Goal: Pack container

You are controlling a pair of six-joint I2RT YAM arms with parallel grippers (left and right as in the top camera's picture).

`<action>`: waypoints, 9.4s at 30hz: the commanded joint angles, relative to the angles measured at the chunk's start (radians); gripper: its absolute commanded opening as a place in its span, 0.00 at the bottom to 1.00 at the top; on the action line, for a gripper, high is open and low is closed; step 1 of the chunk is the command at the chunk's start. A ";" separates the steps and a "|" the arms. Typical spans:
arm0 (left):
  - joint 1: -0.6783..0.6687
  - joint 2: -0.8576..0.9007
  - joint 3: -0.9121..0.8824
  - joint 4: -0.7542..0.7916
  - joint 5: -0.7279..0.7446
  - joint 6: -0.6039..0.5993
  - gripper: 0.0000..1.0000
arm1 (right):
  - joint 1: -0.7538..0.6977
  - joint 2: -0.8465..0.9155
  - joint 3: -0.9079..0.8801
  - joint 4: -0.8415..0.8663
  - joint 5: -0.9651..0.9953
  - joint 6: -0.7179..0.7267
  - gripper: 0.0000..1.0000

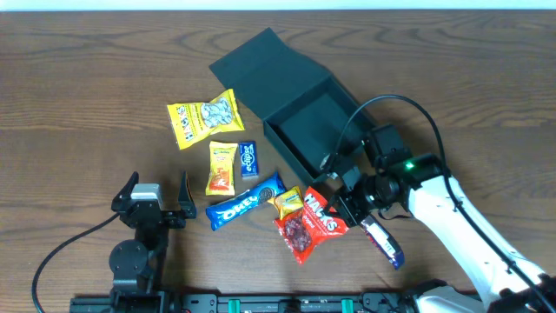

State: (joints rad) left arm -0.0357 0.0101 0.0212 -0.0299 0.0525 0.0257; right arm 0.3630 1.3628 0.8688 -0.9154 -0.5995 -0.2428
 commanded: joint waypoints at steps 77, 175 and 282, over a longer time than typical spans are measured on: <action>-0.002 -0.006 -0.017 -0.044 -0.010 -0.004 0.95 | -0.087 0.542 0.822 -0.420 0.140 -1.128 0.01; -0.002 -0.006 -0.017 -0.044 -0.010 -0.004 0.95 | -0.013 0.710 0.530 0.469 0.552 0.673 0.01; -0.002 -0.006 -0.017 -0.044 -0.011 -0.004 0.95 | 0.188 0.639 0.538 0.462 1.117 0.438 0.01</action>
State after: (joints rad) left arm -0.0357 0.0101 0.0212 -0.0299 0.0525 0.0257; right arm 0.5571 2.0533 1.4033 -0.4259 0.3820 0.1932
